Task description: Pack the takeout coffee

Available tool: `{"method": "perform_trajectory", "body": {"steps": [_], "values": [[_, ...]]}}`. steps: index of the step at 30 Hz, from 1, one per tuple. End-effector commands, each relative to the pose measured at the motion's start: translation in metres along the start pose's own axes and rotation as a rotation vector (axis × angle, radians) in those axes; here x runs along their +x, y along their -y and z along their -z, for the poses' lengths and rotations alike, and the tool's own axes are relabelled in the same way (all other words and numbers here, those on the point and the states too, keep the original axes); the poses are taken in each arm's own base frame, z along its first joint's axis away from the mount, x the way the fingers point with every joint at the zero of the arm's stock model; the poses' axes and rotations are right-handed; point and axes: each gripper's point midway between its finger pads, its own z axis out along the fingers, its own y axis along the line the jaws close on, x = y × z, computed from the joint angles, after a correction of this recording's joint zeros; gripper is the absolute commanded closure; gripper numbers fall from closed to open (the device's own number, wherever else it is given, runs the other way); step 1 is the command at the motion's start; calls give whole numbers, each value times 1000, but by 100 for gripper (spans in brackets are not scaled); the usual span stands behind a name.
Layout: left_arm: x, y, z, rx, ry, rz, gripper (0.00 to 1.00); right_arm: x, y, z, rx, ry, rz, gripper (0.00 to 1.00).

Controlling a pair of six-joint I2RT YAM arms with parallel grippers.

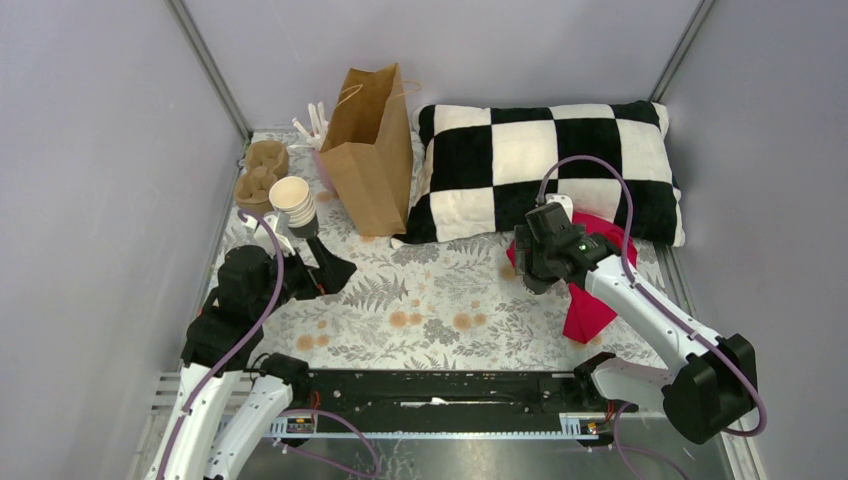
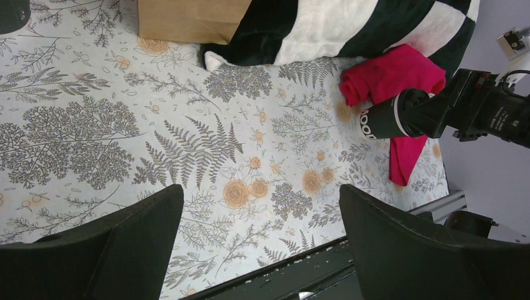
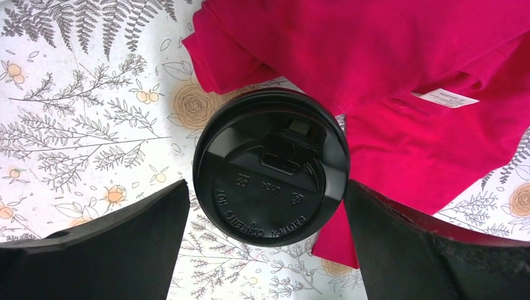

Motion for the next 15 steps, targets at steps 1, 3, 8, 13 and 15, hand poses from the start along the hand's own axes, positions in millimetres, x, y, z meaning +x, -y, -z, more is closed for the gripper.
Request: {"method": "perform_trajectory", "body": {"steps": [1,3,8,13,15], "values": [[-8,6,-3,31,23,-22,1,0,-4,1,-24,-12,-14,0],[-7,6,-3,28,21,-21,1,-3,-4,5,-28,-7,-12,0],[-7,5,-4,27,19,-21,1,-17,2,18,-6,18,0,0],[-7,5,-4,23,16,-19,1,-35,8,35,4,66,11,0],[-7,4,-4,21,18,-18,1,-42,8,42,-9,88,18,0]]}}
